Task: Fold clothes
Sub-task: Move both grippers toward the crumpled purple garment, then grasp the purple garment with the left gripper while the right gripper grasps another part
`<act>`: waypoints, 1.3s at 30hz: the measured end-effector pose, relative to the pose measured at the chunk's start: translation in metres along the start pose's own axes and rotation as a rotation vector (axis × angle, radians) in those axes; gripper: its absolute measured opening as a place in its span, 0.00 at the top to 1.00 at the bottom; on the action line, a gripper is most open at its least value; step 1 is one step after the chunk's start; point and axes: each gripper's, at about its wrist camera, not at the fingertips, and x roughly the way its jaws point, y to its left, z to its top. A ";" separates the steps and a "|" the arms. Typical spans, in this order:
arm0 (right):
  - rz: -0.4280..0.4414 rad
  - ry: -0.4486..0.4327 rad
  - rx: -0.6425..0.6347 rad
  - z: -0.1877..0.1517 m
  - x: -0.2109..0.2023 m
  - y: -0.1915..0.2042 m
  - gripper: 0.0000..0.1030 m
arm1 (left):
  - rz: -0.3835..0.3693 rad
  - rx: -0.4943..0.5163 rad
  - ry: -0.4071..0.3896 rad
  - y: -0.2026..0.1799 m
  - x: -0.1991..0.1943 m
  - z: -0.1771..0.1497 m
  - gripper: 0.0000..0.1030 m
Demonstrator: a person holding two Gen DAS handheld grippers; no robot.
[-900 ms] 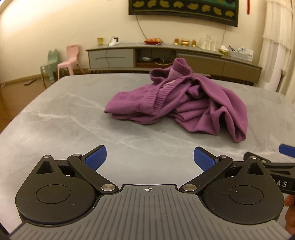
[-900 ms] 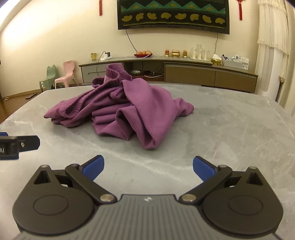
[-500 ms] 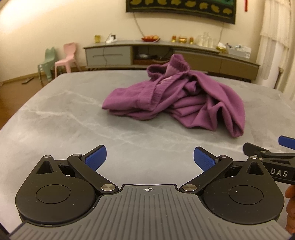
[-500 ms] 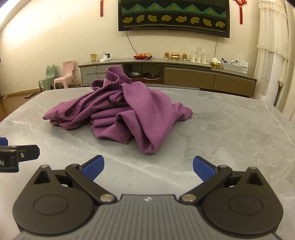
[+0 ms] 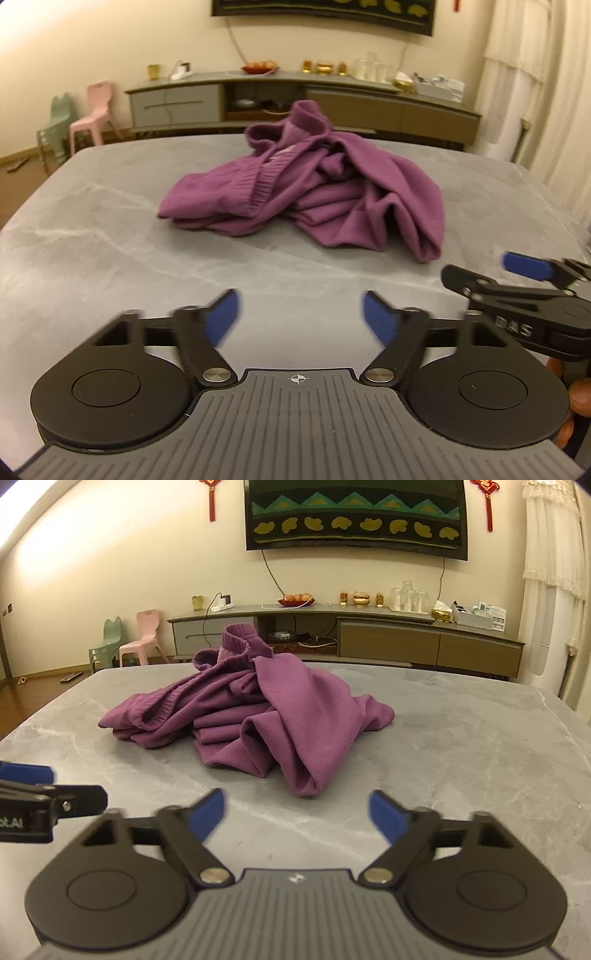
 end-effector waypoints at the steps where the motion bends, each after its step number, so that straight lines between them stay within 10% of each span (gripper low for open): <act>1: 0.006 0.000 -0.001 0.000 0.000 0.000 0.36 | 0.002 0.005 0.003 -0.002 0.000 0.000 0.73; 4: 0.016 0.011 0.010 0.000 0.001 -0.002 0.62 | 0.000 0.017 0.006 -0.007 0.000 -0.001 0.97; 9: 0.023 0.008 0.011 0.001 0.000 -0.005 0.99 | 0.010 0.038 -0.003 -0.010 0.001 -0.001 1.00; 25: -0.013 0.023 -0.018 0.004 0.013 0.004 0.99 | -0.013 -0.010 0.031 0.012 0.026 0.014 0.97; 26: -0.027 0.027 -0.019 0.004 0.015 0.005 0.92 | -0.008 -0.013 0.032 0.015 0.028 0.015 0.89; 28: -0.051 0.035 -0.024 0.003 0.021 0.007 0.55 | 0.006 -0.018 0.018 0.021 0.031 0.017 0.29; 29: -0.063 0.034 -0.027 0.003 0.023 0.008 0.23 | 0.017 -0.030 0.001 0.025 0.032 0.019 0.20; 30: -0.077 0.028 -0.031 0.002 0.025 0.009 0.13 | 0.021 -0.045 -0.006 0.029 0.034 0.020 0.15; 39: -0.115 0.087 -0.022 0.002 0.051 0.007 0.13 | 0.046 -0.138 -0.023 0.067 0.059 0.040 0.12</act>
